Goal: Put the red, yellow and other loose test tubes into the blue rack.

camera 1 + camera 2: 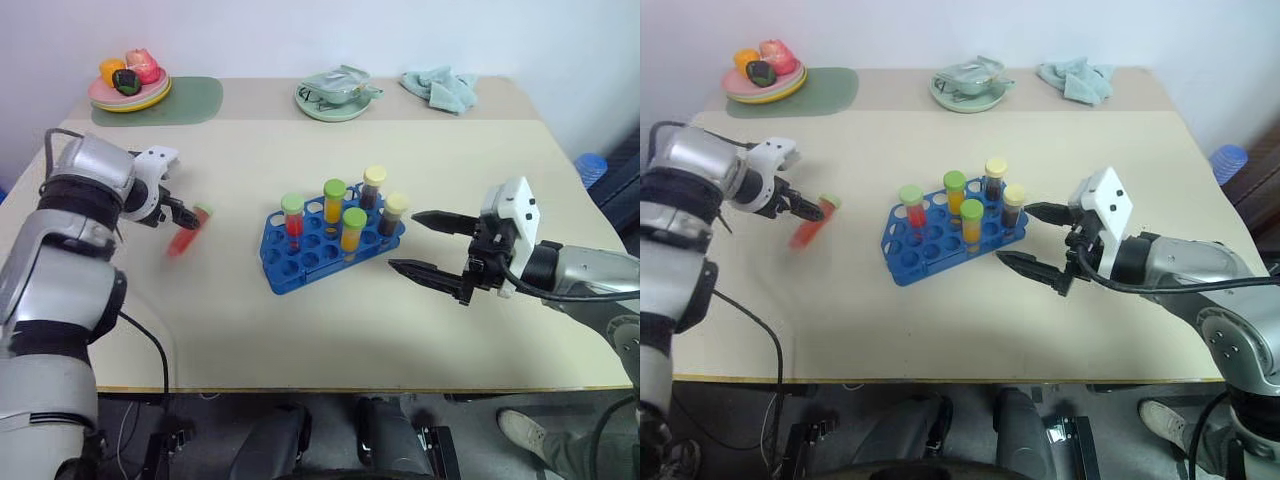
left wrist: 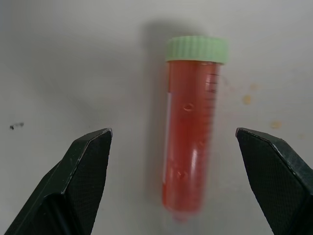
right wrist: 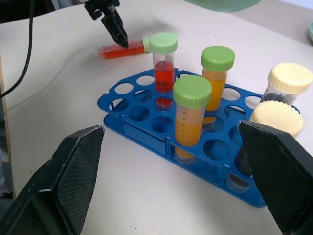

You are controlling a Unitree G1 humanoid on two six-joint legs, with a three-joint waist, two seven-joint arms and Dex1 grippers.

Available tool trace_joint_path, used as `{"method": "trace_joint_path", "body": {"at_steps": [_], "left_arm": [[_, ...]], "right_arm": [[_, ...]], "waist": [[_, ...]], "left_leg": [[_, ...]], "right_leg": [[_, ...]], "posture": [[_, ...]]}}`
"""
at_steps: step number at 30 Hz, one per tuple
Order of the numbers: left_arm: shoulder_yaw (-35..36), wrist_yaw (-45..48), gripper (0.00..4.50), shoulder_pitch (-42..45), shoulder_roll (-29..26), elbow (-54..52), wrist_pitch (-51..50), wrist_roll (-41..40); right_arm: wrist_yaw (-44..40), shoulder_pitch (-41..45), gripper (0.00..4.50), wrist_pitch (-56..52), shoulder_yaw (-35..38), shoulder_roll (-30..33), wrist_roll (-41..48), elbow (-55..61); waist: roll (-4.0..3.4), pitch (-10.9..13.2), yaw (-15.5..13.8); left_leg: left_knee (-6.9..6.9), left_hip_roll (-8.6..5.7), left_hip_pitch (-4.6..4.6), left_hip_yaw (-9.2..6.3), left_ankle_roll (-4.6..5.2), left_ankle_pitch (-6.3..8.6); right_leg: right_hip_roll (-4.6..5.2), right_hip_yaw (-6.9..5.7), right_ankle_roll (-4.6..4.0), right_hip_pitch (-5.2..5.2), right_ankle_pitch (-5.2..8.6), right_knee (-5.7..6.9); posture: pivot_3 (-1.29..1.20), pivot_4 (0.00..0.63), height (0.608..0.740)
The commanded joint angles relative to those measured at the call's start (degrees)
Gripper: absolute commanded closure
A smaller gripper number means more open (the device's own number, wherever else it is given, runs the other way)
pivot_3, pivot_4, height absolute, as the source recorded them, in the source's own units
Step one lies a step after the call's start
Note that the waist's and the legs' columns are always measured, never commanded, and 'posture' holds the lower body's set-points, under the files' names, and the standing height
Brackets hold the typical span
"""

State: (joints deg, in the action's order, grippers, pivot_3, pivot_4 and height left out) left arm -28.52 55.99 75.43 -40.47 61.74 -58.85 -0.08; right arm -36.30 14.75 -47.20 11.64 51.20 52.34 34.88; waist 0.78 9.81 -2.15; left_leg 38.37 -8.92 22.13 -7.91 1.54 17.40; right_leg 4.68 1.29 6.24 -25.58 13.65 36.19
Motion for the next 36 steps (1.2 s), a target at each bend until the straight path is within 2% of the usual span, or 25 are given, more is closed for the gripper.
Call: {"method": "trace_joint_path", "body": {"at_steps": [1,7,13,16,21,26,29,31,33,35,36], "left_arm": [[-0.1,1.2,0.36,3.5,1.8,5.1,2.9,4.0],[2.1,0.8,0.36,5.9,5.7,10.6,4.4,7.1],[5.4,-1.5,0.36,6.5,8.5,12.7,4.4,8.2],[7.7,-4.3,1.22,6.3,9.1,13.1,3.5,8.1],[9.9,-5.8,3.65,5.8,8.9,13.0,2.1,8.6],[9.7,0.2,3.75,5.9,6.9,8.9,0.5,8.9],[10.8,10.4,3.75,3.5,3.3,-2.3,-1.9,4.8],[16.8,13.7,3.75,-4.2,-1.1,-19.9,-1.2,-1.5],[22.6,19.1,3.75,-15.8,-6.6,-39.5,-0.4,-8.8],[26.1,22.2,3.75,-23.6,-10.2,-51.8,-3.2,-14.5],[30.1,22.8,3.75,-29.4,-10.9,-56.9,-1.0,-17.1]], "right_arm": [[1.2,1.2,0.00,-0.8,1.0,-0.1,1.5,2.6],[2.9,1.2,0.00,-2.4,1.8,0.1,2.9,3.8],[4.8,1.1,0.00,-4.1,2.8,0.6,4.7,4.9],[5.6,1.3,0.00,-4.8,3.1,0.8,5.6,5.1],[6.2,1.7,0.00,-5.2,3.0,0.9,6.1,4.9],[5.7,1.7,0.00,-4.8,2.4,0.8,5.5,4.0],[5.4,1.7,0.00,-4.3,2.1,0.4,5.0,3.3],[5.3,1.4,0.00,-4.0,2.0,0.0,4.7,3.1],[5.2,1.0,0.00,-3.5,1.8,-0.6,4.3,3.0],[5.1,0.7,0.00,-3.0,1.7,-1.2,3.9,2.7],[5.2,0.4,0.00,-2.7,1.3,-1.7,3.5,2.6]], "waist": [[0.00,0.0,0.0],[0.03,0.0,0.0],[0.04,0.0,0.1],[0.04,0.0,0.1],[0.04,0.0,0.0],[0.04,0.0,0.1],[0.04,0.0,0.4],[-0.04,0.0,0.7],[-0.05,-0.1,2.1],[-0.05,-0.1,2.9],[-0.05,-0.1,2.8]], "left_leg": [[0.04,0.00,0.08,0.00,0.00,0.00],[0.91,-0.13,0.93,0.00,0.03,0.01],[0.99,-0.14,0.91,0.02,-0.03,-0.02],[0.98,-0.14,0.92,0.02,-0.03,-0.02],[0.99,-0.15,0.92,0.02,-0.02,-0.02],[0.99,-0.15,0.92,0.03,-0.02,-0.02],[1.00,-0.14,0.97,0.03,-0.03,-0.02],[1.00,-0.14,1.01,0.02,-0.03,-0.02],[0.94,-0.13,0.99,0.03,-0.03,-0.02],[0.89,-0.12,0.96,0.05,-0.03,-0.02],[0.91,-0.12,0.96,0.05,-0.03,-0.03]], "right_leg": [[0.00,-0.01,0.00,-0.05,0.00,-0.01],[0.09,-0.03,0.02,-0.81,-0.02,0.63],[0.11,0.02,0.02,-0.87,-0.02,0.92],[0.11,0.02,0.02,-0.90,-0.02,0.92],[0.11,0.02,0.02,-0.90,-0.02,0.92],[0.10,0.02,0.02,-0.91,-0.02,0.95],[0.11,0.02,0.01,-0.96,-0.02,0.96],[0.11,0.02,0.01,-1.00,-0.02,0.97],[0.16,0.04,0.00,-1.00,-0.02,0.97],[0.17,0.02,-0.01,-0.99,-0.02,0.98],[0.16,0.03,-0.01,-0.98,-0.03,0.98]], "posture": [[0.00,0.150,0.740],[0.00,0.150,0.740],[0.00,0.150,0.740],[0.00,0.150,0.740],[0.00,0.150,0.740],[0.00,0.150,0.740],[0.00,0.150,0.740],[0.00,0.150,0.740],[0.00,0.150,0.740],[0.00,0.150,0.740],[0.00,0.150,0.740]]}}
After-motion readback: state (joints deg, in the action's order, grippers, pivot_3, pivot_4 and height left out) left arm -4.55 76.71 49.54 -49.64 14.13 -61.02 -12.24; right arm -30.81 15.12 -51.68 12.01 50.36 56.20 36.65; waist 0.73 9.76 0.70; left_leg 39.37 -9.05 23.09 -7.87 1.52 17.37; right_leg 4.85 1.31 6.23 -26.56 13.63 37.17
